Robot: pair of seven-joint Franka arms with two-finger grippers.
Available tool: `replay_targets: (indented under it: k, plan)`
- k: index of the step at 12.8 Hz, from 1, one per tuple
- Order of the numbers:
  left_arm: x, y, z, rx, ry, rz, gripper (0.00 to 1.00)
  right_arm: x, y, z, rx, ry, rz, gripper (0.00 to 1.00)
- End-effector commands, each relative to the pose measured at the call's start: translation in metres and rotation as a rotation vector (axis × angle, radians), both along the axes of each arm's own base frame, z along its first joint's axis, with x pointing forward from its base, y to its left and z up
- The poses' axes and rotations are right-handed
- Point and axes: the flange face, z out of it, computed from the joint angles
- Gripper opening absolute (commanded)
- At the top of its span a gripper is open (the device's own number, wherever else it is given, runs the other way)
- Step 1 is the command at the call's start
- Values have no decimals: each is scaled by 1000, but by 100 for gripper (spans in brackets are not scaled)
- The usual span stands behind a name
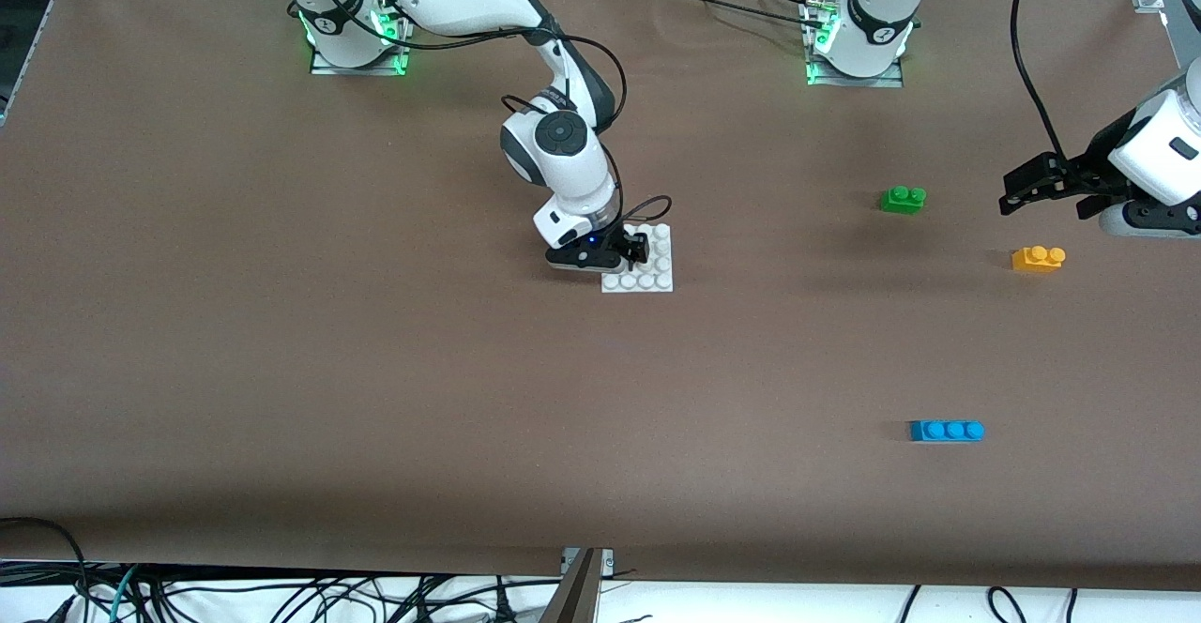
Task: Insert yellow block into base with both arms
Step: 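Release the base plate and retract the right gripper to rest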
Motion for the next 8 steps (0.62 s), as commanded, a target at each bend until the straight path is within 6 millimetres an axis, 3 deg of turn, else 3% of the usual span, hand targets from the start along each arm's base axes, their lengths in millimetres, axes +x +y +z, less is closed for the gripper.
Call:
replay_targets:
  k: [1,3,5,7,8]
  plan:
    - [2,1,5,20,6,4,100,27,6,25,-30,30,-28,83]
    - [2,0,5,20,6,4,100,57,-2,64,-49,68,-58,99]
    - [2,0,5,20,5,3,100,87,-28,109,-89,116,-77,100]
    - [2,0,5,20,6,3,100,110,-68,158,-95,116,-18,100]
    - [2,0,5,20,6,3,100,124,-100,183,-114,126,-12,100]
